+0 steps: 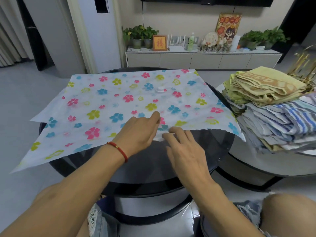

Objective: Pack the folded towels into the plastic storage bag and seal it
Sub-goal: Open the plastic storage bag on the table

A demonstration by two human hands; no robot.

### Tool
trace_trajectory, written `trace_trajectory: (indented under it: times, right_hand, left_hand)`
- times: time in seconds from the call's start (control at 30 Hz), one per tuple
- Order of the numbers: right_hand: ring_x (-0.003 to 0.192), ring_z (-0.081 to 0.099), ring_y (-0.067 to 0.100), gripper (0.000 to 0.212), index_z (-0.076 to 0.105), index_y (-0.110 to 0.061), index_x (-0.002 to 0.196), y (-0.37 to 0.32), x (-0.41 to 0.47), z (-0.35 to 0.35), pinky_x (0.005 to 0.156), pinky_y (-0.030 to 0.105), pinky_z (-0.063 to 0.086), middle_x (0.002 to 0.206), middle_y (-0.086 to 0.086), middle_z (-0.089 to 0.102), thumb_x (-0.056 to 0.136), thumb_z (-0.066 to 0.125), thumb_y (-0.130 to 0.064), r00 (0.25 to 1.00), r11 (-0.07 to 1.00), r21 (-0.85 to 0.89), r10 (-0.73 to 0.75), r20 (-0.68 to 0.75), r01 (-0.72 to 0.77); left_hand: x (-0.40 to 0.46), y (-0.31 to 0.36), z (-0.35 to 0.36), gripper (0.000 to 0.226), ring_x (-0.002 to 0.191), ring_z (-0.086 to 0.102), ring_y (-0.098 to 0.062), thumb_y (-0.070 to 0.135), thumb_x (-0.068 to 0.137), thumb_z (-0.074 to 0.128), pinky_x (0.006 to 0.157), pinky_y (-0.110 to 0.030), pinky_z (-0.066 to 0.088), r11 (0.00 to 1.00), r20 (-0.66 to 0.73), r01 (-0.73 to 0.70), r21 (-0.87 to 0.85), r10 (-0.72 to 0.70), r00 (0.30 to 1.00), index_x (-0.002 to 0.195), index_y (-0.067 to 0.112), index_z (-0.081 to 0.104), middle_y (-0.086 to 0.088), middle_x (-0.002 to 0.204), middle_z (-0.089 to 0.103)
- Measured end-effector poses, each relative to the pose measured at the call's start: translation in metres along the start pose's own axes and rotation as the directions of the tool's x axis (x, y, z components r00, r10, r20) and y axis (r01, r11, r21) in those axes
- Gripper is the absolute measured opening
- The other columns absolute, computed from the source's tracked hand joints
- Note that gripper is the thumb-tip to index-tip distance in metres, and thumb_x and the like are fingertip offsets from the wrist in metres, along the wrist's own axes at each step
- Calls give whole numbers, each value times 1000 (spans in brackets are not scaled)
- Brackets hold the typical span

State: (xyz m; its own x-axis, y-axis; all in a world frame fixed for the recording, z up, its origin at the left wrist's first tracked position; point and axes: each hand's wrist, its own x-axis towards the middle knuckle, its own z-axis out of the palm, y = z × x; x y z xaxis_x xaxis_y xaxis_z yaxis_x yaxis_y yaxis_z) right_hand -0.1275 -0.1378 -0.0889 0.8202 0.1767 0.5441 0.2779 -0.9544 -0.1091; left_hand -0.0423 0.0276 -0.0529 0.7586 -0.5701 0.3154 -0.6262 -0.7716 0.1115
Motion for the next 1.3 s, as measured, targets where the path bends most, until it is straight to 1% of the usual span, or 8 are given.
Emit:
trace_trajectory:
  times: [0.27, 0.53, 0.67, 0.73, 0.83, 0.97, 1.1, 1.3]
  right_hand:
    - [87, 58, 29, 28, 76, -18, 89, 19, 1, 30, 66, 37, 39, 99, -4, 75, 71, 89, -1, 978, 999, -36, -1, -209, -6]
    - [86, 50, 22, 7, 76, -26, 83, 3, -25, 21, 70, 35, 30, 80, -13, 73, 85, 83, -23, 955, 949, 115, 296, 7, -295]
    - [97, 56, 28, 45, 76, -24, 117, 16, -9, 4, 72, 40, 43, 110, -6, 76, 80, 71, 1, 986, 979, 154, 118, 122, -136]
    - [95, 59, 31, 47, 77, -22, 113, 30, 4, -6, 67, 37, 40, 124, -3, 74, 74, 72, 4, 992, 1000, -6, -5, 122, 6]
    - [81, 59, 28, 43, 80, -21, 103, 53, 15, -12, 62, 34, 39, 111, -4, 78, 71, 80, 7, 996, 995, -98, -6, 91, 15]
    - [75, 50, 22, 27, 79, -19, 100, 50, 11, -8, 50, 37, 48, 95, -7, 78, 82, 80, 0, 996, 997, -1, 76, 49, -76]
    - [81, 54, 25, 16, 77, -19, 102, 44, -3, -3, 58, 39, 52, 93, -1, 75, 90, 73, -10, 975, 974, 78, 208, 80, -214]
    - [98, 70, 21, 37, 66, -41, 127, 55, -23, -17, 81, 39, 57, 97, -15, 80, 93, 57, -28, 764, 739, 231, 546, 345, -632]
  left_hand:
    - [8, 14, 6, 42, 81, 56, -30, -3, 87, 50, 68, -44, 49, 974, 201, -42, -223, 88, 976, 101, 34, 36, -2, 96, 55]
    - [38, -8, 1, 38, 82, 61, -33, -27, 74, 44, 71, -45, 57, 928, -237, 133, -347, -224, 945, 78, 10, 54, -12, 80, 64]
    - [28, -7, 2, 47, 82, 59, -27, -26, 71, 37, 75, -44, 54, 943, -179, 35, -331, -99, 979, 84, 15, 55, -4, 85, 65]
    - [20, -8, 3, 48, 80, 56, -24, -24, 65, 33, 74, -43, 51, 945, -106, -22, -326, -14, 994, 86, 15, 52, -1, 83, 61]
    - [15, -6, 2, 53, 89, 57, -26, -24, 63, 32, 75, -42, 49, 942, -33, -79, -325, 73, 997, 92, 14, 56, -3, 96, 61]
    - [21, 14, 10, 54, 125, 51, -30, -6, 85, 45, 82, -44, 53, 972, 109, -230, -45, 234, 966, 118, 30, 67, -1, 150, 46]
    - [36, 21, 17, 48, 130, 52, -22, 14, 95, 47, 85, -45, 55, 991, 59, -133, 9, 132, 989, 139, 30, 53, 13, 154, 41]
    - [47, -4, 13, 62, 136, 46, -22, 33, 93, 64, 102, -48, 48, 988, -86, 69, -138, -81, 993, 148, 23, 39, 6, 159, 32]
